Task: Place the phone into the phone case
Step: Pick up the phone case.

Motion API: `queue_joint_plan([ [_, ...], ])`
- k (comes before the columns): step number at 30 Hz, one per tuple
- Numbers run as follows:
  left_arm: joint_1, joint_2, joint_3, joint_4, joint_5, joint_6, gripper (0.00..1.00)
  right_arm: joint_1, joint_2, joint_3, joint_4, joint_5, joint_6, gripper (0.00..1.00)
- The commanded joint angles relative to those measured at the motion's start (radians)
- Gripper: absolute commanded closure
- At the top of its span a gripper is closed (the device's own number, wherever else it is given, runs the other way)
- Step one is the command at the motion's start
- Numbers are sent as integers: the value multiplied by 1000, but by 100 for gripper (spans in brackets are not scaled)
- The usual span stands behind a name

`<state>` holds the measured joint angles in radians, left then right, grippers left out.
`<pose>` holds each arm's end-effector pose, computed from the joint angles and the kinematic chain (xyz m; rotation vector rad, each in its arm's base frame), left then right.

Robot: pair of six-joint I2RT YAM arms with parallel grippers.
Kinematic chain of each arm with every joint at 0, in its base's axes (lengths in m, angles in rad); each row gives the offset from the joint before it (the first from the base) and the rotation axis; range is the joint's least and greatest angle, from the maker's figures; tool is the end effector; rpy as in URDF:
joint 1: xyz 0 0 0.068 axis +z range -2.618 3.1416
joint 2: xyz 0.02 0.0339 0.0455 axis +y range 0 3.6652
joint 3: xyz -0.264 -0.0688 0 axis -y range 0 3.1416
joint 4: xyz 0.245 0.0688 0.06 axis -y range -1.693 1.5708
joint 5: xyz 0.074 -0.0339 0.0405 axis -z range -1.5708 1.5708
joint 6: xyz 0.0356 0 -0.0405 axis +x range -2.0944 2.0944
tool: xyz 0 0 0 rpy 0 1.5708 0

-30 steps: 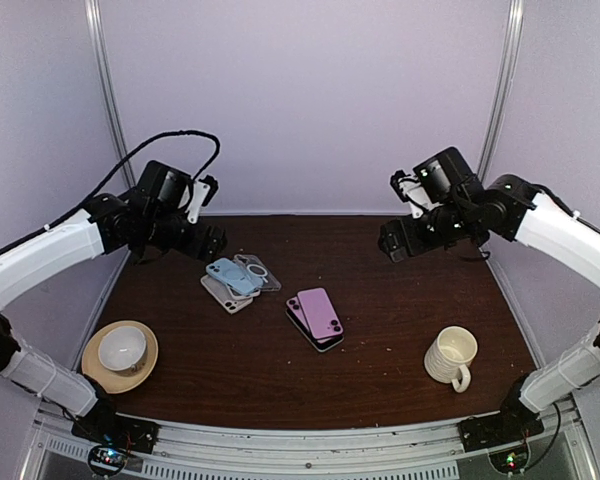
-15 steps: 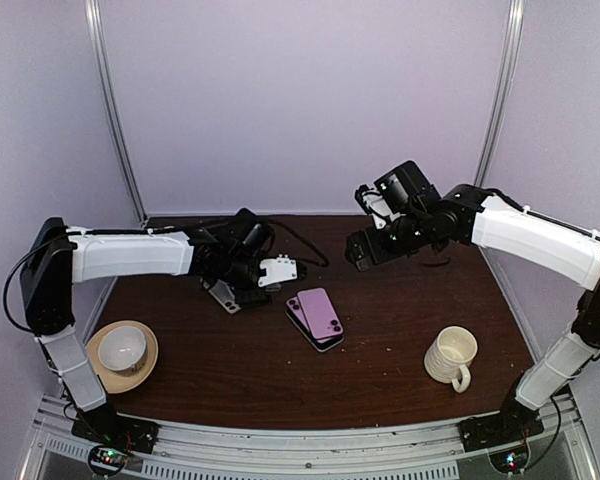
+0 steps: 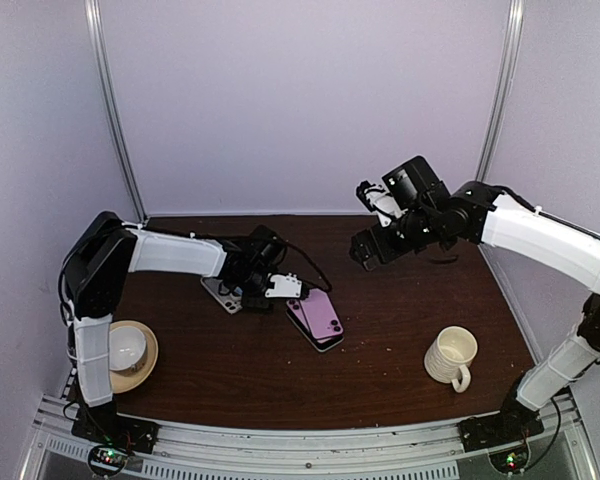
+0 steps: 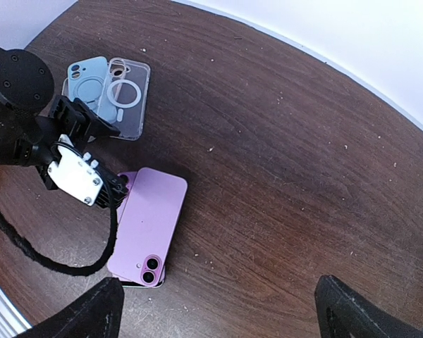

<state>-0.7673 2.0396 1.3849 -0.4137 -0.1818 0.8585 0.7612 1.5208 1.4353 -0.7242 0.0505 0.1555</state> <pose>0.3087 -0.2888 0.1519 1.8718 1.8564 0.2708 0.2413 0.2274 0.3367 -0.6961 2.3094 0.3723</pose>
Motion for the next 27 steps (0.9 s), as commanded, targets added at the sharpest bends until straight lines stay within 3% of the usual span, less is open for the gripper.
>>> queue_joint_plan([
  [1,10,25,42,74,-43,25,38,-10,-34,-13,-1,2,-31,0],
  [15,27,91,69,142,-204,95,40,-19,-42,-8,17,-68,-57,1],
  [18,26,87,74,134,-178,83,50,-20,-40,-5,17,-81,-56,1],
  [23,32,27,61,90,-19,-20,70,-20,-45,-9,7,-83,-51,1],
  [27,36,18,48,111,-38,-30,88,-20,-47,-13,-2,-89,-38,0],
])
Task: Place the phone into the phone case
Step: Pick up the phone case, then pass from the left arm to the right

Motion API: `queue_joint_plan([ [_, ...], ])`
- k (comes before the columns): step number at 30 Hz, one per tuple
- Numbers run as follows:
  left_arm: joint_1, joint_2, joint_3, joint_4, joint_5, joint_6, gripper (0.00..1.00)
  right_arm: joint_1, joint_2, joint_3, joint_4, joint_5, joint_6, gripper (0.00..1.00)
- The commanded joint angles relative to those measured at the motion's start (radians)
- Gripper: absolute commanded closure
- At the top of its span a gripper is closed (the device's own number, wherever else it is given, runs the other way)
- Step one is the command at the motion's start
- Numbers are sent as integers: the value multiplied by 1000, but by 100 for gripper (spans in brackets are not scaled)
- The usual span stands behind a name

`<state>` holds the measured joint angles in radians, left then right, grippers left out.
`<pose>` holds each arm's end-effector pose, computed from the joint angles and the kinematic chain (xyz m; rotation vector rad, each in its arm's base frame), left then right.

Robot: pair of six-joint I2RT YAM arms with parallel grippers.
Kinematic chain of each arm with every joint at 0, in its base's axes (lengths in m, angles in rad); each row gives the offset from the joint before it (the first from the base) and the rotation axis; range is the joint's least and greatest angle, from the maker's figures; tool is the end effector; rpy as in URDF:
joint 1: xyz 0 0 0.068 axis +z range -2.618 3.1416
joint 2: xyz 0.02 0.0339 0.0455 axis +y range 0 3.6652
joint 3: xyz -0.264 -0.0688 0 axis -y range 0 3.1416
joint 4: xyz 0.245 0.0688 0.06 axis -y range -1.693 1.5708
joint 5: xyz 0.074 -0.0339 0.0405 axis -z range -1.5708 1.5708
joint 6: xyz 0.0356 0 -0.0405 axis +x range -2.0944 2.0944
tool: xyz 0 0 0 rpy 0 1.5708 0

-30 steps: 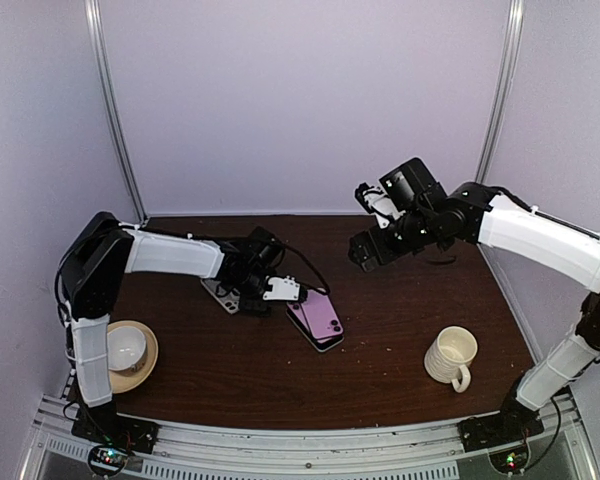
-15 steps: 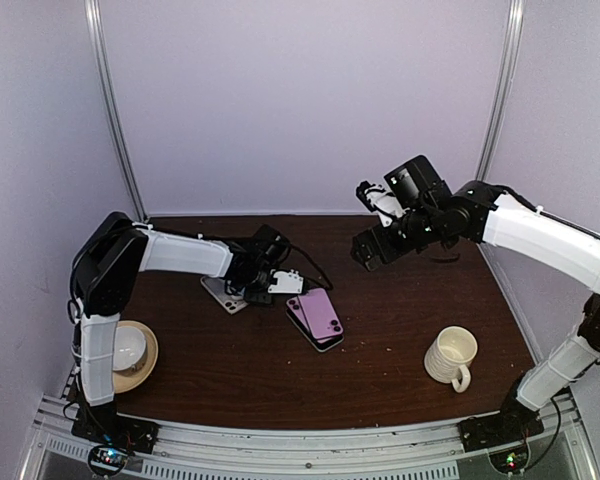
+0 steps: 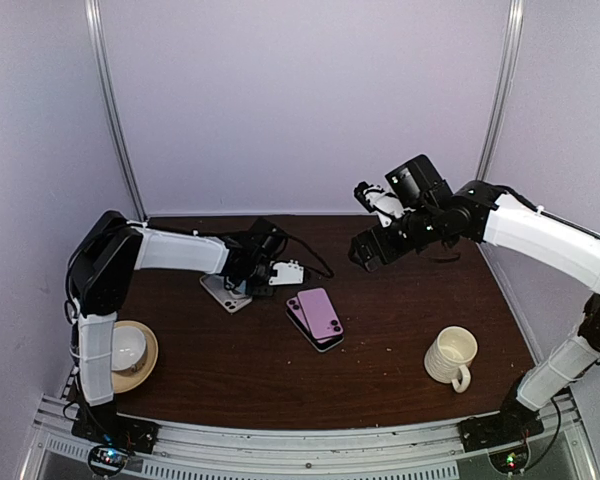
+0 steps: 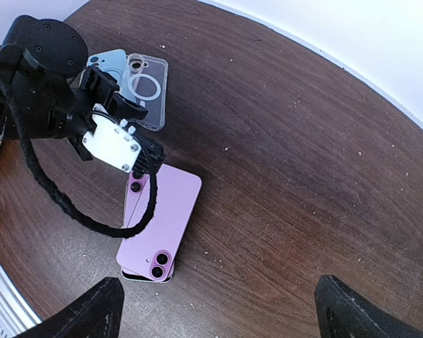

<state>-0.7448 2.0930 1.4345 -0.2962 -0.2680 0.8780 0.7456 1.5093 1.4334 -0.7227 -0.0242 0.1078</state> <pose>0.3334 -0.2945 0.1514 1.7516 1.8117 0.3920 0.2412 0.2239 0.3397 -0.7679 2.2878 0.4326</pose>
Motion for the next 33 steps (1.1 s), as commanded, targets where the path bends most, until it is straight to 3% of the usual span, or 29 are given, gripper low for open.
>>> queue_joint_plan([
  [1,13,-40,1,-6,39,-50,91,-5,-36,-11,-5,-17,12,1],
  [4,15,-86,-5,18,55,-84,100,-5,-44,-11,-8,-17,18,1],
  [11,32,-240,6,158,11,-281,100,-5,-77,-4,-27,13,23,1],
  [16,33,-383,110,77,46,-482,100,-5,-140,-19,16,19,46,1],
  [20,33,-532,121,85,207,-685,100,5,-163,-19,94,-15,90,0],
  [24,33,-703,14,233,497,-865,100,38,-211,-61,290,-98,76,1],
  [28,33,-795,-30,286,635,-1054,100,41,-261,-122,508,-255,61,0],
  [33,30,-854,-140,533,724,-1295,100,41,-210,-142,710,-419,153,0],
])
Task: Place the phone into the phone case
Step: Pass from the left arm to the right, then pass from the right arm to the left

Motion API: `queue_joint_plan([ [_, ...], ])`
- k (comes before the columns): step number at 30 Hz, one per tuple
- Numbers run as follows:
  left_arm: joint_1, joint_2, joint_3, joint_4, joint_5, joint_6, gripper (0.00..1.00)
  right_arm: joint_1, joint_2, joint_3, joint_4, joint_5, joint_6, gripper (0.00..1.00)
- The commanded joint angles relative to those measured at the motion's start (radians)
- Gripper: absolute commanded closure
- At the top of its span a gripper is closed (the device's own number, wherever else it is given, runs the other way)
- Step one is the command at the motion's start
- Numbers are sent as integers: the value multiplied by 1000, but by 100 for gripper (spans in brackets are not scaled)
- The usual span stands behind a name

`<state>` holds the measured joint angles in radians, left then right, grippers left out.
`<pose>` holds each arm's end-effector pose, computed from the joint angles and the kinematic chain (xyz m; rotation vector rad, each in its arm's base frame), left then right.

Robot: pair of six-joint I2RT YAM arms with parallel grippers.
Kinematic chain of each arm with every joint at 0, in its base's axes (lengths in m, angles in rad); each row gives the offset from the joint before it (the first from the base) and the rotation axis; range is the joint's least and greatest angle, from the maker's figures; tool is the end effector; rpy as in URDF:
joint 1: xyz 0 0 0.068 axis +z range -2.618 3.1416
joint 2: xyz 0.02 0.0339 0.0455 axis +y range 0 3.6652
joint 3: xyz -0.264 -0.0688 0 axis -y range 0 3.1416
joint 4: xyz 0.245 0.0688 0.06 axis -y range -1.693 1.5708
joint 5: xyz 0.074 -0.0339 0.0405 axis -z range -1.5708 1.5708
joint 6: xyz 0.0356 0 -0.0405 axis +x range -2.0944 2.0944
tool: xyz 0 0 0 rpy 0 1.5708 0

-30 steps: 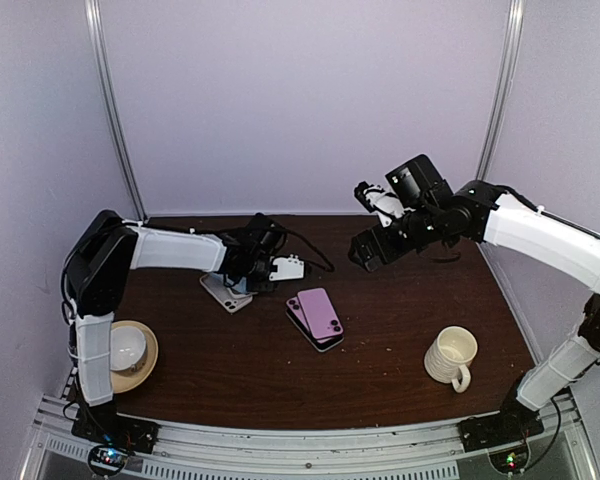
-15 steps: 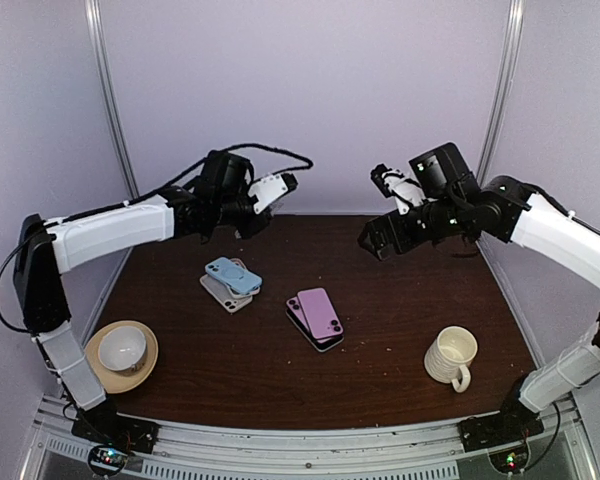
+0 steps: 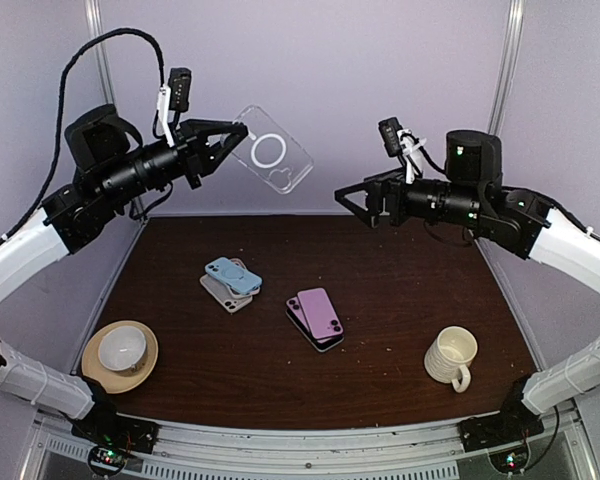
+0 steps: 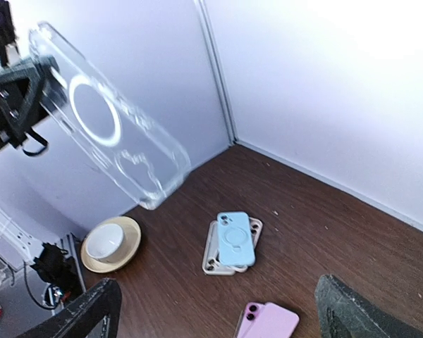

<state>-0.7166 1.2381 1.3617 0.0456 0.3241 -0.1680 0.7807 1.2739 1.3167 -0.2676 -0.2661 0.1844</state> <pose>0.2005 -0.1896 0.4709 0.6647 1.3226 -0.9520 0.1999 0.2112 0.4122 -0.7420 1.7336 0.9159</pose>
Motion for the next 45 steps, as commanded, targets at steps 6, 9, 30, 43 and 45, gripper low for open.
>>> queue_joint_plan([
  [6,-43,-4,-83,241,134,-259,100,18,83,-70,549,-229,218,2],
  [9,-43,-6,-89,266,144,-278,100,20,96,-71,577,-227,235,7],
  [30,-44,-34,-2,-362,-53,158,14,22,-30,131,-306,-230,-333,100],
  [43,-119,127,100,-658,166,416,12,42,231,563,-1060,-21,-753,100],
  [45,-119,158,93,-598,194,373,16,44,232,574,-1040,-67,-754,100],
])
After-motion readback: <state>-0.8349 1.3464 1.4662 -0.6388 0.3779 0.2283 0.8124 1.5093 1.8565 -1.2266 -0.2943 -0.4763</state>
